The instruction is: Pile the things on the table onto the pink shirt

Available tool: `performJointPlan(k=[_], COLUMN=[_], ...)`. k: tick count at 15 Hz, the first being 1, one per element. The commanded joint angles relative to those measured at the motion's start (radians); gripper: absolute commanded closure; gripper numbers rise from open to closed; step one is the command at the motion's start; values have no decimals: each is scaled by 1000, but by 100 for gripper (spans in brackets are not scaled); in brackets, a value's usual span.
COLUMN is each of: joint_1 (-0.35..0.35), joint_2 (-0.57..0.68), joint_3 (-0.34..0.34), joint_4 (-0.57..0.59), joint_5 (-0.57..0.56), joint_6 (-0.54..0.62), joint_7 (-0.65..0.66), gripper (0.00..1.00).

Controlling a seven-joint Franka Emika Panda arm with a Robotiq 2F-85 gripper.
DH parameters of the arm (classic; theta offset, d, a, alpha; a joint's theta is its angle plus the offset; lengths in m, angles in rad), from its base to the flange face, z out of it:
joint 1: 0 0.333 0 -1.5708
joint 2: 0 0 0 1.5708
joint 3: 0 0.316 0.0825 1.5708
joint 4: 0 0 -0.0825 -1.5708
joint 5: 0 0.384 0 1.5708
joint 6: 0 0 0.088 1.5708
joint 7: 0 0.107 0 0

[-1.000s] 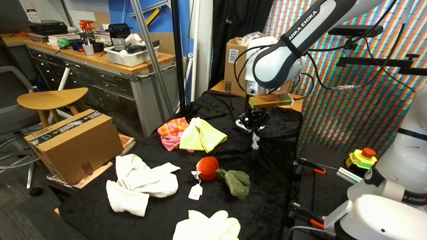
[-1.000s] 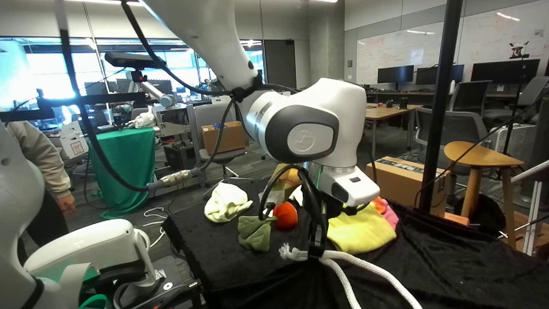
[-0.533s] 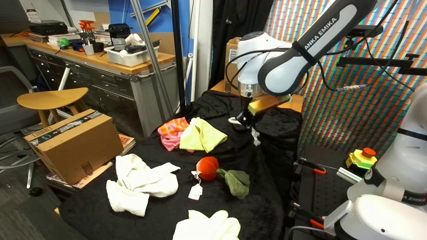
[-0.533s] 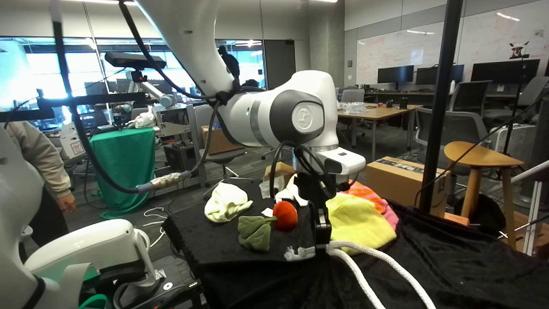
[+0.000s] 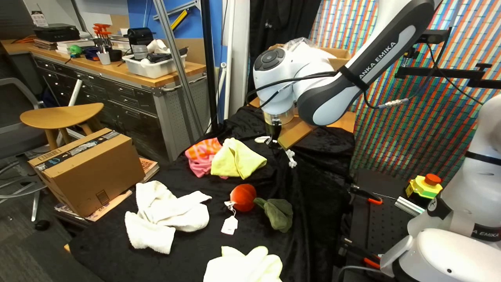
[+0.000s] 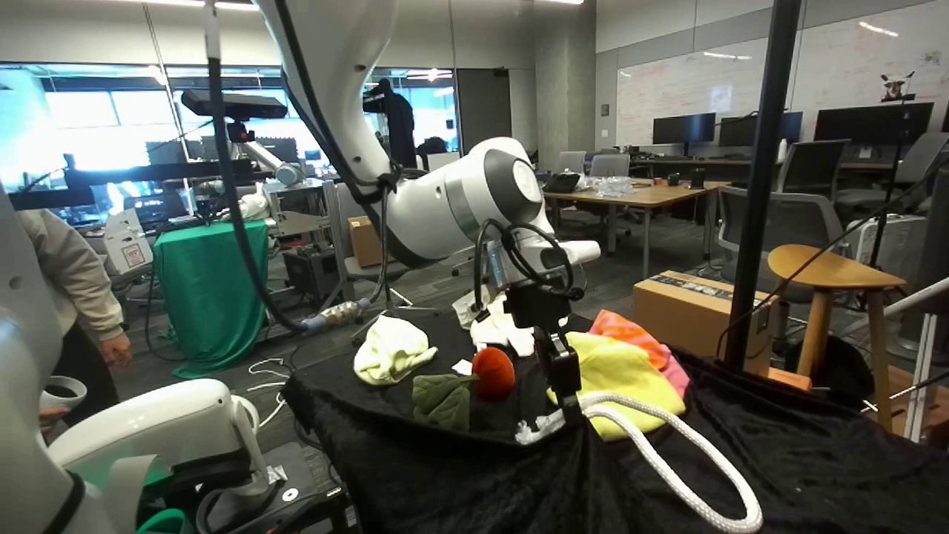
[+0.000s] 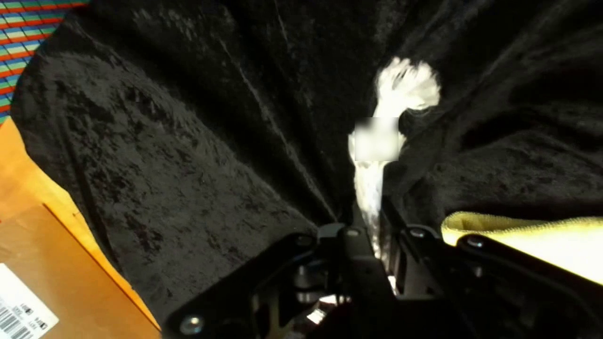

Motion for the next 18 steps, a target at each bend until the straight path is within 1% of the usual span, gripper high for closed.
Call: performJointPlan(k=[1, 7, 8, 9, 11, 15, 17, 18], joint_1=[26, 60, 63, 64, 64, 70, 72, 72], joint_2=[51, 90, 99, 101, 113, 115, 102, 89], joint_3=[18, 33, 32, 31, 28, 23, 25, 27], joint_4=[75, 104, 108, 107, 107, 100, 89, 79], joint_5=[21, 73, 79, 89, 105, 134, 148, 162], joint_6=[-13, 6, 3, 0, 0, -8, -11, -13], joint_7=[1, -18, -22, -28, -41, -57, -60, -66], gripper=[89, 89, 66, 62, 48, 17, 4, 0])
